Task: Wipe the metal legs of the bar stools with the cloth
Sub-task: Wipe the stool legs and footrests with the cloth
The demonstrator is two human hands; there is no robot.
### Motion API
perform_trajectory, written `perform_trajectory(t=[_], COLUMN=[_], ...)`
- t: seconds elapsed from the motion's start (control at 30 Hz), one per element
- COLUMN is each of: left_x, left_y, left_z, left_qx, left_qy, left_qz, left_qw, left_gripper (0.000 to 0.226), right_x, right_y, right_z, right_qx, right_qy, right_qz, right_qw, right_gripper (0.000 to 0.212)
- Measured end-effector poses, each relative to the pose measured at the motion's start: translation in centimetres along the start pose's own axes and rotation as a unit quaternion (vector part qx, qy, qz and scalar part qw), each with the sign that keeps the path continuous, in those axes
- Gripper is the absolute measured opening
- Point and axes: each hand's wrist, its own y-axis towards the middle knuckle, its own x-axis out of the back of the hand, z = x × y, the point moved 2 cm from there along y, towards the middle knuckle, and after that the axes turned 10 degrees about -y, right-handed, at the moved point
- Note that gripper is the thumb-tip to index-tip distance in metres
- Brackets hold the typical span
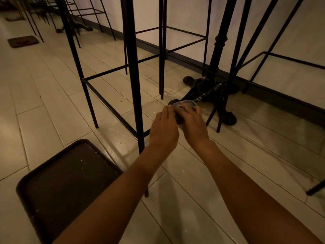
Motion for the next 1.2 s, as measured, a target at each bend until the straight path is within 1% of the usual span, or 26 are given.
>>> perform_trajectory(t=[0.1, 0.2, 0.3, 0.43, 0.5, 0.63, 0.73, 0.8, 0.93, 1.03, 1.2], left_x=[-0.2, -0.5, -0.5, -0.3, -0.2, -0.1, -0.2, -0.3, -0.6, -0.7, -0.6], left_y=[1.1, 1.2, 1.7, 2.1, 2.2, 2.5, 2.7, 2.9, 3.3, 3.2, 3.2], left_z=[-0.2, 0.1, 0.3, 0.1, 0.0, 0.0, 0.1, 0.1, 0.7, 0.6, 0.5], left_qx=[0.013, 0.000, 0.007, 0.007, 0.006, 0.007, -0.016, -0.024, 0.034, 0.034, 0.047], left_qy=[0.066, 0.117, 0.128, 0.172, 0.173, 0.175, 0.192, 0.201, 0.144, 0.149, 0.152], left_qz=[0.046, 0.042, 0.053, 0.083, 0.088, 0.072, 0.100, 0.118, 0.092, 0.080, 0.076], left_qw=[0.997, 0.992, 0.990, 0.982, 0.981, 0.982, 0.976, 0.972, 0.985, 0.985, 0.984], left_gripper=[0.048, 0.048, 0.042, 0.027, 0.025, 0.033, 0.028, 0.028, 0.040, 0.041, 0.039], right_x=[-0.2, -0.2, -0.2, -0.2, -0.2, -0.1, -0.5, -0.5, -0.1, 0.5, 1.1], right_y=[-0.1, -0.4, 0.0, 0.4, 1.0, 1.6, 0.9, 0.7, 1.4, 1.8, 2.3], right_z=[0.3, 0.4, -0.1, -0.8, -1.4, -1.6, -1.0, -1.0, -1.6, -2.1, -2.5], right_qx=[-0.021, -0.025, -0.001, -0.002, -0.014, -0.033, -0.019, -0.009, 0.000, -0.006, -0.023], right_qy=[0.033, 0.081, 0.064, 0.029, 0.024, 0.012, 0.007, -0.001, -0.006, 0.013, 0.006], right_qz=[-0.009, -0.014, -0.011, -0.020, -0.017, -0.015, -0.026, -0.029, -0.029, -0.031, -0.042], right_qw=[0.999, 0.996, 0.998, 0.999, 0.999, 0.999, 0.999, 1.000, 1.000, 0.999, 0.999], right_gripper=[0.045, 0.046, 0.045, 0.041, 0.041, 0.041, 0.043, 0.044, 0.042, 0.036, 0.037])
